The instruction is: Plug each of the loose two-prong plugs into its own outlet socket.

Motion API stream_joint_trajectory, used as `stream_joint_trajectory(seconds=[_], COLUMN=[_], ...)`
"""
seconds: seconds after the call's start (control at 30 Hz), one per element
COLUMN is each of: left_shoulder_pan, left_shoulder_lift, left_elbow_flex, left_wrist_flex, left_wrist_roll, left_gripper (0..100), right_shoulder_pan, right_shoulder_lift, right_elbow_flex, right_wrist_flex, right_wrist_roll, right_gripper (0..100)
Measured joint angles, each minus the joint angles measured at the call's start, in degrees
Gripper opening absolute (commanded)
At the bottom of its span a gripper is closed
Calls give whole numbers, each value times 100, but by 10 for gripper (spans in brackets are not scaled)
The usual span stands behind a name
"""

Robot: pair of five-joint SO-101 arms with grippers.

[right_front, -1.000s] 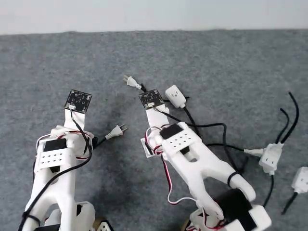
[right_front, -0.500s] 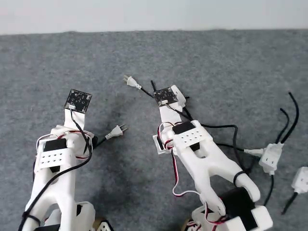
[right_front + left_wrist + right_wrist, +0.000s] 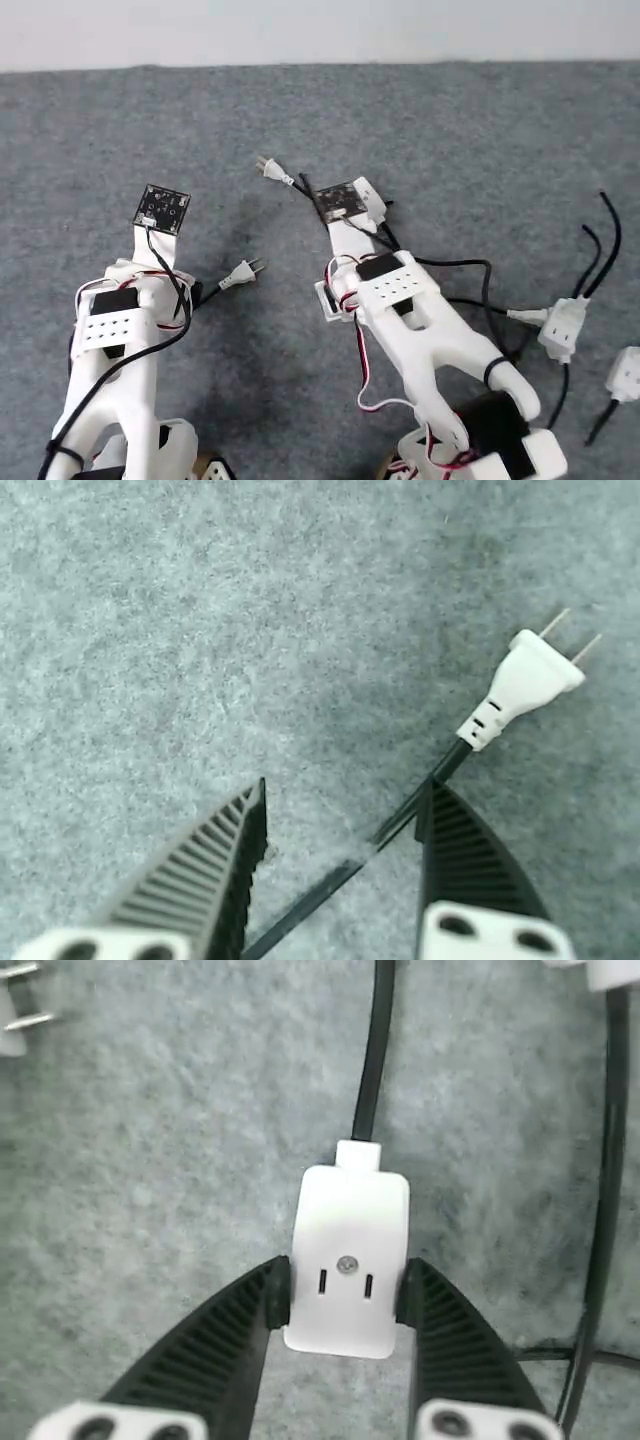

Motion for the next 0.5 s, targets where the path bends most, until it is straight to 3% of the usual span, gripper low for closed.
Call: stream_joint_trajectory(seconds=[0.5], left_shoulder_pan=[176], left_shoulder_lift=[0], left_elbow_flex=[9], left_wrist_flex=[0], left_wrist_roll=[0], left_gripper=[231], right_shoulder_pan=[-369], right_shoulder_lift=[-791], right_elbow_flex=[598], right_wrist_flex=[-211], right_wrist_roll=[0], right_gripper=[183])
